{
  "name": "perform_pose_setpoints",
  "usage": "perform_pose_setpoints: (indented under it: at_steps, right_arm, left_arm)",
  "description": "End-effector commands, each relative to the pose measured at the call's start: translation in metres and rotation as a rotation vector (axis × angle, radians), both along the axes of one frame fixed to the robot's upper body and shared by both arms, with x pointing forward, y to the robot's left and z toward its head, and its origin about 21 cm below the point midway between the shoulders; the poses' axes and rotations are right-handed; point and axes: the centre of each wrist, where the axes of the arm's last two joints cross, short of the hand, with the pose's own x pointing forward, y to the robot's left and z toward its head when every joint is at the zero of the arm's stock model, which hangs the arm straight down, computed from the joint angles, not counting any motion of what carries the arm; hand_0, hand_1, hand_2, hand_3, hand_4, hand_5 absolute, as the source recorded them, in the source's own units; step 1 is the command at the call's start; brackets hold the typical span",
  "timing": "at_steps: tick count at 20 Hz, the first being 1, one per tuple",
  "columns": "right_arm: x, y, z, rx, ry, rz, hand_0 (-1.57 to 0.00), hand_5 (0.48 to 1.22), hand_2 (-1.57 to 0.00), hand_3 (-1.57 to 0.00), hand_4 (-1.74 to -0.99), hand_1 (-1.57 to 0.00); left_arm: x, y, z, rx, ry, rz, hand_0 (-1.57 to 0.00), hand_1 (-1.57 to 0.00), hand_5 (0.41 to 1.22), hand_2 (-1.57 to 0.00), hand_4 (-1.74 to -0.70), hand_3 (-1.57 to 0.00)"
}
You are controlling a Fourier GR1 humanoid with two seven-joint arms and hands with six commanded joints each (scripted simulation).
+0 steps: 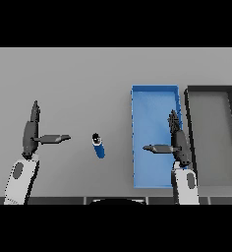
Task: Pick up the blue pipe and place it into the blue bin.
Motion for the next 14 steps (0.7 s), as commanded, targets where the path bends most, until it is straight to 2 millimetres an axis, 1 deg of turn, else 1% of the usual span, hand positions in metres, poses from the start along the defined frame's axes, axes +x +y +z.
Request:
perform_pose_setpoints:
  at_steps: [1, 5, 6, 7, 8, 9, 11, 12, 13, 14]
  right_arm:
    - [0.0, 0.0, 0.0, 0.001, 0.0, -0.001, 0.0, 0.594, 0.0, 0.0, -1.21, 0.0]
    - [-0.001, 0.002, 0.0, 0.001, -0.002, 0.001, 0.0, 0.594, 0.0, 0.0, -1.21, 0.0]
    - [-0.004, 0.005, 0.001, 0.002, -0.008, 0.001, 0.0, 0.594, 0.0, 0.0, -1.21, 0.0]
    - [-0.007, -0.005, 0.007, -0.146, -0.062, 0.06, 0.0, 0.594, 0.0, 0.0, -1.21, 0.0]
    - [-0.013, -0.006, 0.008, -0.233, -0.094, 0.103, 0.0, 0.592, 0.0, 0.0, -1.206, 0.0]
    - [-0.016, -0.01, 0.01, -0.294, -0.104, 0.127, 0.0, 0.589, 0.0, 0.0, -1.198, 0.0]
    - [-0.014, -0.006, 0.015, -0.327, -0.114, 0.149, 0.0, 0.587, 0.0, 0.0, -1.192, 0.0]
    - [-0.018, -0.006, 0.016, -0.342, -0.117, 0.153, 0.0, 0.586, 0.0, 0.0, -1.19, 0.0]
    - [-0.018, -0.011, 0.016, -0.352, -0.105, 0.158, 0.0, 0.587, 0.0, 0.0, -1.191, 0.0]
    - [-0.019, -0.009, 0.016, -0.358, -0.104, 0.163, 0.0, 0.585, 0.0, 0.0, -1.187, 0.0]
  left_arm:
    - [0.0, 0.0, 0.0, 0.0, -0.005, 0.0, 0.0, 0.0, 0.594, 0.0, -0.97, 0.0]
    - [-0.001, 0.002, 0.0, 0.001, -0.009, -0.001, 0.0, 0.0, 0.594, 0.0, -0.97, 0.0]
    - [-0.002, 0.003, 0.0, 0.002, -0.012, 0.001, 0.0, 0.0, 0.594, 0.0, -0.97, 0.0]
    - [-0.004, 0.013, 0.004, 0.08, -0.014, -0.158, 0.0, 0.0, 0.594, 0.0, -0.97, 0.0]
    - [-0.006, 0.025, 0.007, 0.122, -0.003, -0.249, 0.0, 0.0, 0.595, 0.0, -0.97, 0.0]
    - [-0.004, 0.032, 0.009, 0.146, 0.015, -0.304, 0.0, 0.0, 0.596, 0.0, -0.97, 0.0]
    - [-0.005, 0.038, 0.012, 0.17, 0.024, -0.358, 0.0, 0.0, 0.596, 0.0, -0.97, 0.0]
    - [-0.007, 0.041, 0.01, 0.173, 0.025, -0.376, 0.0, 0.0, 0.597, 0.0, -0.97, 0.0]
    - [-0.007, 0.039, 0.009, 0.171, 0.028, -0.388, 0.0, 0.0, 0.598, 0.0, -0.97, 0.0]
    - [-0.01, 0.039, 0.011, 0.173, 0.012, -0.422, 0.0, 0.0, 0.593, 0.0, -0.97, 0.0]
